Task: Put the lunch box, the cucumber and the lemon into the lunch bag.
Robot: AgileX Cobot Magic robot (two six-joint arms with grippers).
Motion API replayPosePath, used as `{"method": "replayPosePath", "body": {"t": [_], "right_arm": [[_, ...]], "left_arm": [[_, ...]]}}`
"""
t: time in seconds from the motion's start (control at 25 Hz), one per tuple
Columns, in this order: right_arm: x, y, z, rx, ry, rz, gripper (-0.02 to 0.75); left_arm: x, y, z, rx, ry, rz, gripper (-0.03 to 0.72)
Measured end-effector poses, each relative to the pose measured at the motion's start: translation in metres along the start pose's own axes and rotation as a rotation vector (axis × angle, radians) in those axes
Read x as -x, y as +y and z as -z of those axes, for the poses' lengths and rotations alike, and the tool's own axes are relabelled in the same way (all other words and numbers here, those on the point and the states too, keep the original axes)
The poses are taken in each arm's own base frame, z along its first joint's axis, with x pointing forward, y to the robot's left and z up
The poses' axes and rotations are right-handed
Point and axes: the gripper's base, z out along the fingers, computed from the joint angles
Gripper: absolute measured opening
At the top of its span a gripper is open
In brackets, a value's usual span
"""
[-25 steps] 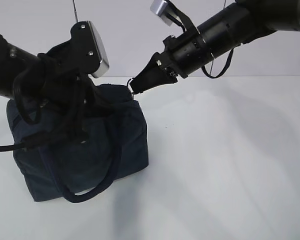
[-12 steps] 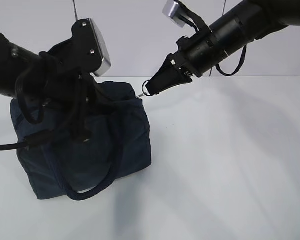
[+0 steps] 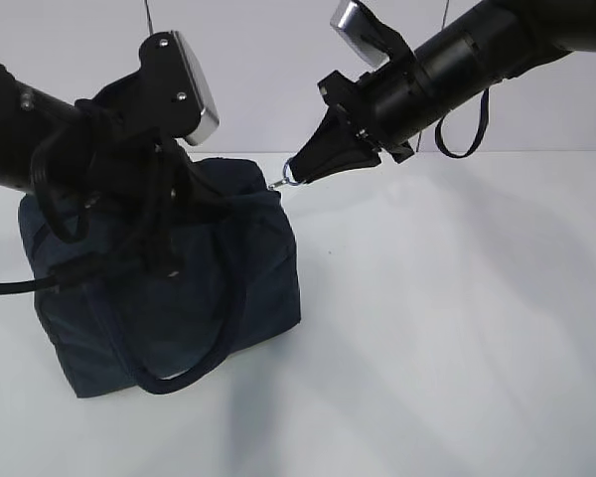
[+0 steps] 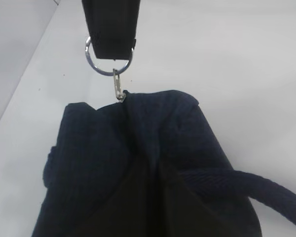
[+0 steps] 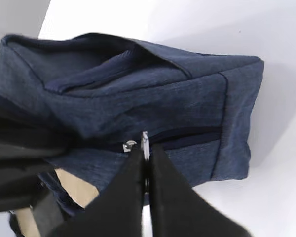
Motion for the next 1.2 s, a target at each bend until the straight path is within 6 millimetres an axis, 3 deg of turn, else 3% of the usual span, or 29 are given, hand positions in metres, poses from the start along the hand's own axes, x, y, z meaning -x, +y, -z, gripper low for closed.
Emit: {"method": "replayPosePath", "body": {"t": [0.48, 0.68, 1.2], "right_arm": [[0.003, 0.003, 0.003, 0.063, -0.029, -0.388, 0.008], [0.002, 0.001, 0.003, 0.049, -0.012, -0.465, 0.008], [-0.007, -0.034, -0.024, -0.016, 0.043, -0.629, 0.008]], "left_arm": [[0.001, 0.0, 0.001, -0.003, -0.007, 0.011, -0.006], [0.002, -0.001, 0.003, -0.004, -0.011, 0.009, -0.007], [0.006, 0.0, 0.011, 0.009, -0.027, 0.002, -0.007]]}}
